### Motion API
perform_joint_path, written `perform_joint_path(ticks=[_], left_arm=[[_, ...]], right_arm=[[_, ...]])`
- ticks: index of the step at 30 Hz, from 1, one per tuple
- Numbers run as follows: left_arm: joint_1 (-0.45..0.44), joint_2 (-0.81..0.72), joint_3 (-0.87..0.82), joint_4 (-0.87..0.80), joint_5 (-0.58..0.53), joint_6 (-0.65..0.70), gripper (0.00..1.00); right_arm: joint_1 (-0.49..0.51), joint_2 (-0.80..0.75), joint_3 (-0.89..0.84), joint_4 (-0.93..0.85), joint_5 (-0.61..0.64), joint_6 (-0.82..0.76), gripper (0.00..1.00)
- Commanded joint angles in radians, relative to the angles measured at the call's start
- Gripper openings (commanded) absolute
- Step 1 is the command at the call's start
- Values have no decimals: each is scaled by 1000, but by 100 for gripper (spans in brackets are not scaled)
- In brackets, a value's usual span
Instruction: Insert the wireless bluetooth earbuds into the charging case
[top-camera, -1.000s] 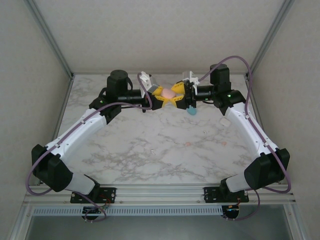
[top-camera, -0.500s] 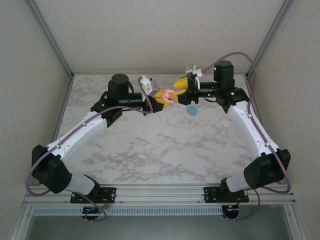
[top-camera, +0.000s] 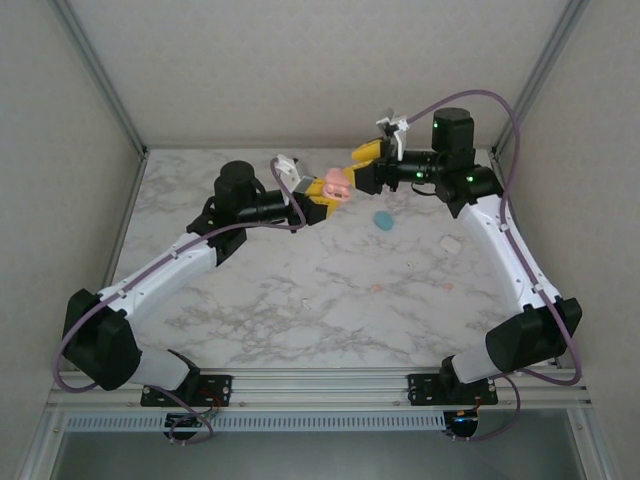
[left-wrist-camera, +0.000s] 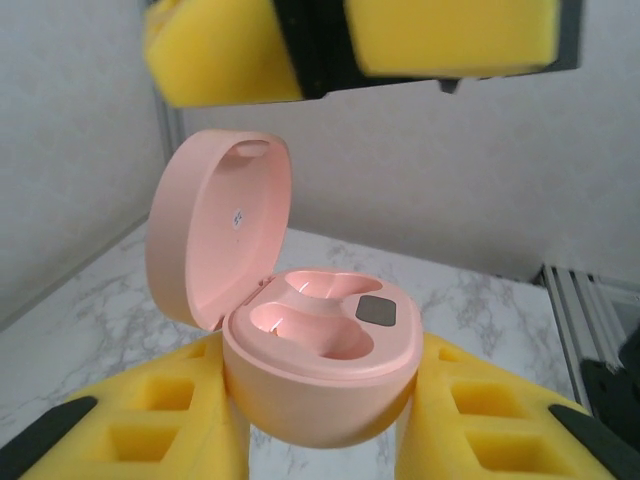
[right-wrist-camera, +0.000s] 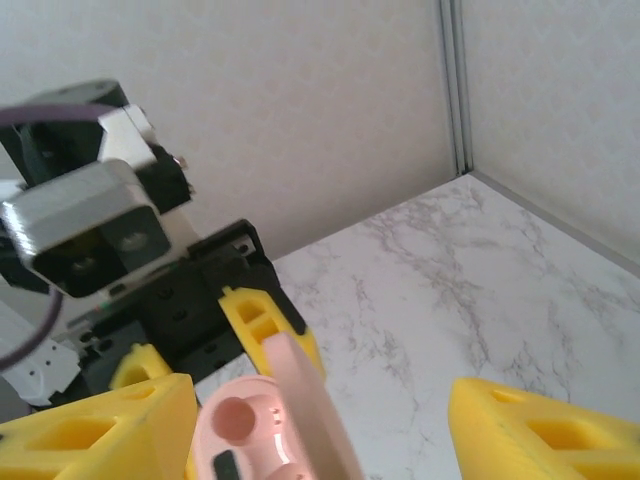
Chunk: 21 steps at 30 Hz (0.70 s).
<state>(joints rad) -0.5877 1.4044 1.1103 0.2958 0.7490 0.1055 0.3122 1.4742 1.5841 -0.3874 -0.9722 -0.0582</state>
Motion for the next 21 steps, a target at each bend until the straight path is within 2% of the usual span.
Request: perform_joint_path(ticks=[1, 4, 6, 9, 11, 14, 17, 21], left_arm=[[-6, -36, -52, 200, -77, -116, 19], [-6, -38, -88, 272, -122, -152, 19], [-6, -38, -93, 283, -137, -165, 20], [-6, -46, -117, 322, -173, -188, 19], [-6, -54, -137, 351, -197, -200, 19], [-6, -69, -151, 357, -215, -203, 19], [-6, -89, -164, 353, -238, -197, 19], [-6, -109, -162, 320, -250, -175, 19]], right_arm=[[-9, -14, 67, -49, 101, 120, 69], [-25, -37, 80, -69, 201, 200, 69], [-40, -58, 68, -105, 346, 249, 68], [-90, -69, 52, -207, 524, 320, 59], [-150, -65, 27, -275, 591, 406, 52], [-228, -51, -51, -342, 547, 474, 45], [-233, -23, -125, -411, 472, 425, 44], [-220, -9, -265, -482, 540, 479, 42]])
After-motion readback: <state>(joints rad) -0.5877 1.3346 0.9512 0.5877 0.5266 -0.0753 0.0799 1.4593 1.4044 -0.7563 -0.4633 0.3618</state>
